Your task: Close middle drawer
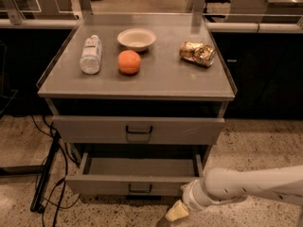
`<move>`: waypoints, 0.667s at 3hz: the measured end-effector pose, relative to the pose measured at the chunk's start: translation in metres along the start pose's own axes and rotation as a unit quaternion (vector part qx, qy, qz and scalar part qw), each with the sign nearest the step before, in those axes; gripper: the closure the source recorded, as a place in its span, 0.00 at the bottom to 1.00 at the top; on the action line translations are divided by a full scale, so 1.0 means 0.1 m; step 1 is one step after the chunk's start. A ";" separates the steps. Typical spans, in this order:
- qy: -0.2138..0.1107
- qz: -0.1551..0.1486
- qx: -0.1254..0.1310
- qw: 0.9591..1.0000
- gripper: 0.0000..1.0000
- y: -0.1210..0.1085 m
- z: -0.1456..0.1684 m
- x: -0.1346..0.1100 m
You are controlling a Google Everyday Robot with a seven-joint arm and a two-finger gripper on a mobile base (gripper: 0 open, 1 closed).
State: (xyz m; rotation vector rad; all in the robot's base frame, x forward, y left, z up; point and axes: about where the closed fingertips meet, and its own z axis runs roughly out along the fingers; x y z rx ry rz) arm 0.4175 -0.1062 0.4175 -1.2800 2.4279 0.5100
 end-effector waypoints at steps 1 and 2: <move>0.003 -0.015 0.014 1.000 0.50 -0.36 0.21 -0.29; 0.009 -0.017 0.044 0.999 0.73 -0.72 0.37 -0.48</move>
Offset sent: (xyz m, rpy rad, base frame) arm 0.1466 0.0120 -0.0307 -0.1202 -0.1251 -0.0448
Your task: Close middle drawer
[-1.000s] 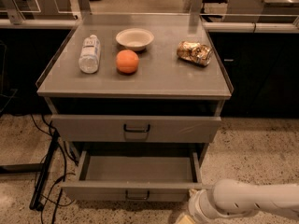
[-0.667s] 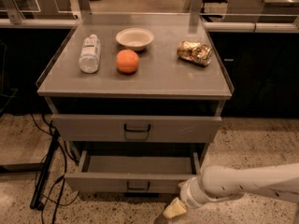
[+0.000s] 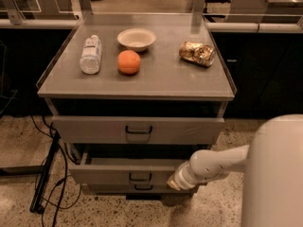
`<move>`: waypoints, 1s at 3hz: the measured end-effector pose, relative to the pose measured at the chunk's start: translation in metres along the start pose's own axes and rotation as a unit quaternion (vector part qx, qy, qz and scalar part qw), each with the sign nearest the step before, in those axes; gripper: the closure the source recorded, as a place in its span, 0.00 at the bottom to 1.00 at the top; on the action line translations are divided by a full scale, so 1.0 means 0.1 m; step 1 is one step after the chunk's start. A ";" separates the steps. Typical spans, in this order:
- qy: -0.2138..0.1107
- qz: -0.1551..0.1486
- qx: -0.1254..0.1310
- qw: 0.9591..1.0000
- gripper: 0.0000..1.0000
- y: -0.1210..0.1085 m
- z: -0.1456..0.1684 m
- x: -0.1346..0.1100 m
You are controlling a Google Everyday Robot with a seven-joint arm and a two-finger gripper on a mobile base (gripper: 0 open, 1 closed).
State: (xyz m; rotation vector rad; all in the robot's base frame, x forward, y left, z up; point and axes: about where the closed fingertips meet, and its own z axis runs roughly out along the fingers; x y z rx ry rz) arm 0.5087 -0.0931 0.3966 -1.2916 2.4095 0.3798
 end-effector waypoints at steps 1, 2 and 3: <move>0.002 -0.002 0.004 1.000 0.69 -0.05 0.03 -0.03; 0.002 -0.002 0.004 1.000 0.45 -0.05 0.03 -0.03; 0.002 -0.002 0.004 1.000 0.22 -0.05 0.03 -0.03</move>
Offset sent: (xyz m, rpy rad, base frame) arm 0.0067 0.0005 -0.0013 -0.0094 -0.0059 0.0002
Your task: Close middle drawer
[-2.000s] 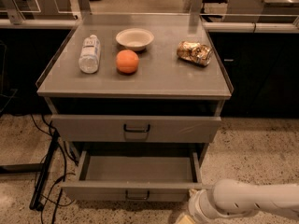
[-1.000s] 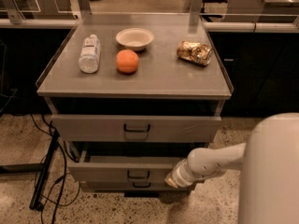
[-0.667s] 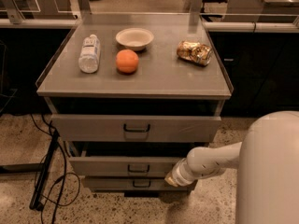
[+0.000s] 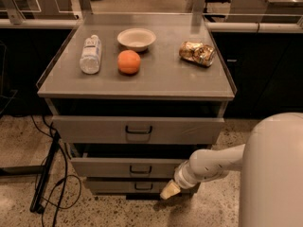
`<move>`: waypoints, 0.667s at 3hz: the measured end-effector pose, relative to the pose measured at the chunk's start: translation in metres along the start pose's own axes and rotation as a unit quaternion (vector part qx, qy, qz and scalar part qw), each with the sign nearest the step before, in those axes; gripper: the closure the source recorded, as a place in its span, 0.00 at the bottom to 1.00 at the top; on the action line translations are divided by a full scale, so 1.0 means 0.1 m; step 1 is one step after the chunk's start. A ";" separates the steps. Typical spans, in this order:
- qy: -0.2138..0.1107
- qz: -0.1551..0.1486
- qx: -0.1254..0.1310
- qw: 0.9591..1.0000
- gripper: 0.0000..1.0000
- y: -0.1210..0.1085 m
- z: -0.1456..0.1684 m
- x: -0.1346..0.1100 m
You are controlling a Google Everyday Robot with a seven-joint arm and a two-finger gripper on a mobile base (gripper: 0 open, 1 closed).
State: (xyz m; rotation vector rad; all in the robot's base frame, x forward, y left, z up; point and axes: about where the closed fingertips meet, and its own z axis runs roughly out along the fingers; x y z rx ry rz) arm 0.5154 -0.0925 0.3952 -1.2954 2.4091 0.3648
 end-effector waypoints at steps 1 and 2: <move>0.000 0.000 0.000 1.000 0.00 0.00 0.00 0.00; 0.000 0.000 0.000 1.000 0.00 0.00 0.00 0.00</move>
Offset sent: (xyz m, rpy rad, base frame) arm 0.0000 0.0000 0.0000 0.0000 0.0000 0.0000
